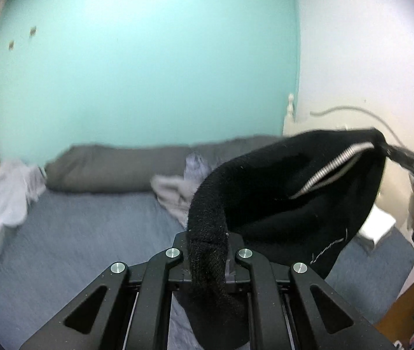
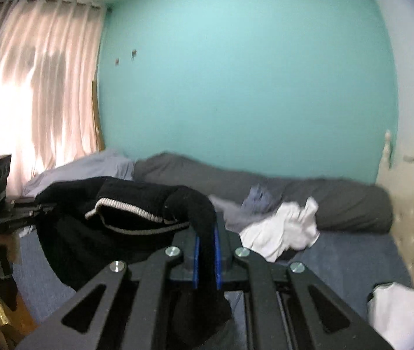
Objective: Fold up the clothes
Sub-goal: 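Lift the black sweater with both grippers, holding it up off the bed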
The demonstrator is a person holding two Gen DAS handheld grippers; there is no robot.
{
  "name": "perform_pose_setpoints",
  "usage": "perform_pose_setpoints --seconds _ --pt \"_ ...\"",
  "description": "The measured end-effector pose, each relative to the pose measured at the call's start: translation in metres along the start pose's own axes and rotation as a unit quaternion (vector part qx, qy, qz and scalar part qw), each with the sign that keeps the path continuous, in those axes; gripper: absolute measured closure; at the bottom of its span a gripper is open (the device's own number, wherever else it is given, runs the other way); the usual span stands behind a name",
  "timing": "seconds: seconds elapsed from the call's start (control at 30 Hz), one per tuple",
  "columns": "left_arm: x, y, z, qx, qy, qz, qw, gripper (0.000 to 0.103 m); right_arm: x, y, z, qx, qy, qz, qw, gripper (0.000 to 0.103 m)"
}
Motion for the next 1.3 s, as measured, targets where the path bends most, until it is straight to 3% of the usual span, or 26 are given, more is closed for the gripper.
perform_pose_setpoints --seconds 0.23,0.43,0.53,0.67,0.9,1.0,1.13,1.3 --pt "0.008 -0.066 0.107 0.054 0.034 0.02 0.9977 0.094 -0.009 -0.061 0.078 0.045 -0.014 -0.029 0.998 0.096" --pt "0.02 -0.099 0.138 0.07 0.044 0.012 0.9965 0.094 -0.017 -0.095 0.108 0.064 -0.021 -0.036 0.997 0.096" --pt "0.023 -0.098 0.124 0.059 0.037 0.0 0.9976 0.094 -0.017 -0.097 0.099 0.054 -0.016 -0.03 0.998 0.096" --pt "0.028 -0.071 0.078 0.016 0.031 -0.003 0.9994 0.094 -0.012 -0.083 0.063 0.014 -0.009 -0.028 0.999 0.096" --pt "0.025 0.006 -0.028 -0.069 0.008 0.007 0.9976 0.094 -0.003 -0.025 -0.053 -0.075 0.028 -0.029 0.996 0.096" --pt "0.03 0.021 -0.065 -0.091 0.014 0.016 0.9956 0.094 -0.002 -0.004 -0.1 -0.104 0.037 -0.026 0.994 0.096" --pt "0.032 0.032 -0.085 -0.104 0.005 0.017 0.9944 0.094 -0.004 -0.003 -0.123 -0.113 0.037 -0.021 0.993 0.096" --pt "0.033 0.04 -0.084 -0.114 0.005 0.023 0.9932 0.094 0.01 0.0 -0.128 -0.116 0.041 -0.013 0.992 0.096"
Point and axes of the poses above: each gripper's, at about its wrist camera, not at the fingertips, and y roughly the way its jaws point, x to its right, z to its top, the point moved 10 cm from there along y, roughly the way its jaws point, and after that the axes turned 1 degree about z, right-handed, at the moved point
